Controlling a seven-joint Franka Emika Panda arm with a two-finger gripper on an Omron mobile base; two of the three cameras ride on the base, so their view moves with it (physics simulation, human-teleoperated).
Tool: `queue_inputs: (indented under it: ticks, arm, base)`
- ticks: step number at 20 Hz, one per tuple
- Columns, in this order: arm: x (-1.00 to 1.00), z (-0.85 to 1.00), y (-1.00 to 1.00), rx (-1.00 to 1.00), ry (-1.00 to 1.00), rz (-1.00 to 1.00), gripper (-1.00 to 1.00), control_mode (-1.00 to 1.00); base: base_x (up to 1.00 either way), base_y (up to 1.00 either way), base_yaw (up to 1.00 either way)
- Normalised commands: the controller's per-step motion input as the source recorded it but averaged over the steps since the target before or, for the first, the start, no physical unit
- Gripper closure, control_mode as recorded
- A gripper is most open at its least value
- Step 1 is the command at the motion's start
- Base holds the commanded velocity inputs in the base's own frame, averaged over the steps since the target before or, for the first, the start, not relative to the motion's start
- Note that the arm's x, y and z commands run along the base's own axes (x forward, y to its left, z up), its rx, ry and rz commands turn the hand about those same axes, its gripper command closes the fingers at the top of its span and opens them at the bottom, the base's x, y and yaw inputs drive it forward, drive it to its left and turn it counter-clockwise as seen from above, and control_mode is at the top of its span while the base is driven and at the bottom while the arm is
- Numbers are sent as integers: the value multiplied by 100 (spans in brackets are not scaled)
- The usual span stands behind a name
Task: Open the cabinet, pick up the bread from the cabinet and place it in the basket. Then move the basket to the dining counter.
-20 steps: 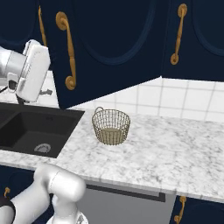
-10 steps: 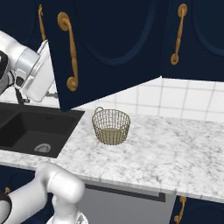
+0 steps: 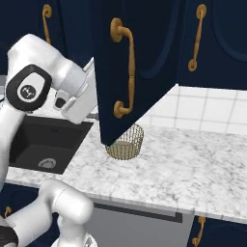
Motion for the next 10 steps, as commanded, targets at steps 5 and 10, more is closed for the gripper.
queue_inputs:
  ticks: [5, 10]
  arm:
    - [28, -31, -100, 14, -29, -7, -100, -100]
    - [4, 0, -9, 12, -36, 4, -100, -100]
  base:
    - [0, 0, 0]
    - [0, 0, 0]
